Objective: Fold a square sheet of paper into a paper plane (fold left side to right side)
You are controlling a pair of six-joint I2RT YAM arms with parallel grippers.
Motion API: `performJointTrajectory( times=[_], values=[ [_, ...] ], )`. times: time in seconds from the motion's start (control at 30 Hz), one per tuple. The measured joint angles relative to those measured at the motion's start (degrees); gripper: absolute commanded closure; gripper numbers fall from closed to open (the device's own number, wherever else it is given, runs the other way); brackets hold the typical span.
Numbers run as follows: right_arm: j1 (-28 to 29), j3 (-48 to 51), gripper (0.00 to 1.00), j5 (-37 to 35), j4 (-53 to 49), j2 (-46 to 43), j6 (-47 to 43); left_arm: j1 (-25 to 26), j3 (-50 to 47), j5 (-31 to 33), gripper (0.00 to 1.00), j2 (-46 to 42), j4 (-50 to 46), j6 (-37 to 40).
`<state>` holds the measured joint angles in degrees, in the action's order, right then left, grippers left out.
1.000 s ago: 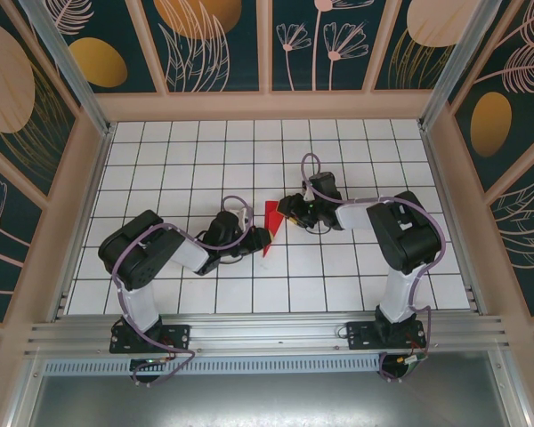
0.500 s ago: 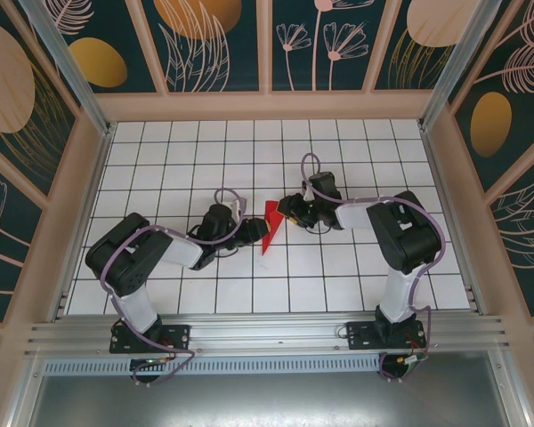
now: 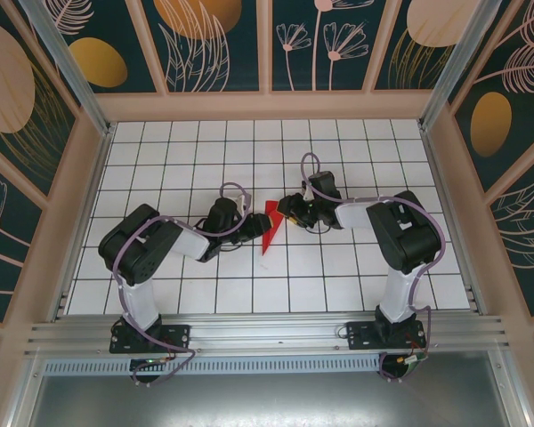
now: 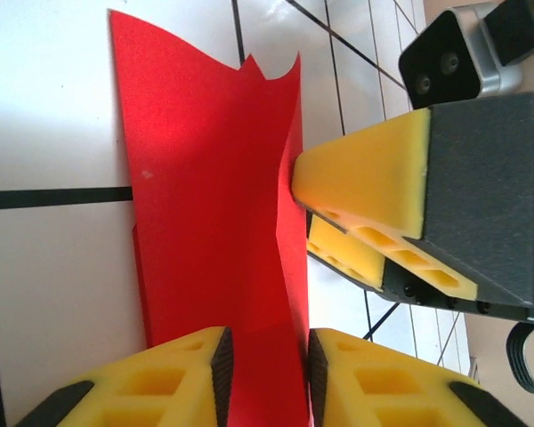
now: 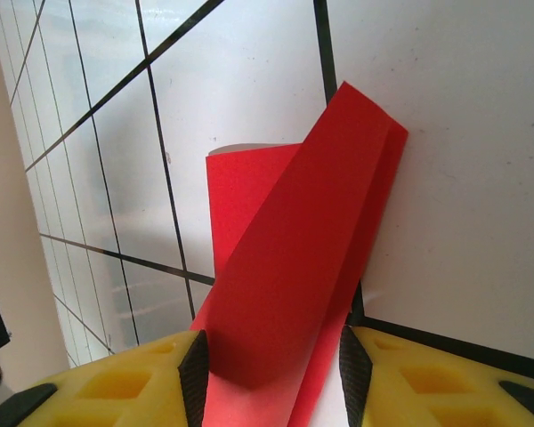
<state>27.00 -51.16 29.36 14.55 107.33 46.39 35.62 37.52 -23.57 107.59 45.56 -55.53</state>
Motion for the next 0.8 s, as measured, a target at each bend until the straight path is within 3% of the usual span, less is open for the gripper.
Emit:
performJointTrajectory(
  times=[0.23,0.37,0.57,0.8],
  values=[
    [0.00,-0.24,0.54,0.02,-0.42,0.11,-0.04,-0.02,0.68,-0.37,1.00,0.33,0.52,0.50],
    [0.04,-0.35,0.52,0.04,-0.52,0.09,-0.66,-0.11,0.74,-0.42,1.00,0.39,0.68,0.39],
    [1.01,-0.33,0.38,-1.44,-0.61,-1.14,-2.49,-0.48,0.74,-0.17,1.00,0.48,0.70,0.39],
    [1.11,-0.22,0.37,-1.44,-0.42,-1.42,-2.60,-0.81,0.74,0.07,1.00,0.48,0.72,0.39]
  ],
)
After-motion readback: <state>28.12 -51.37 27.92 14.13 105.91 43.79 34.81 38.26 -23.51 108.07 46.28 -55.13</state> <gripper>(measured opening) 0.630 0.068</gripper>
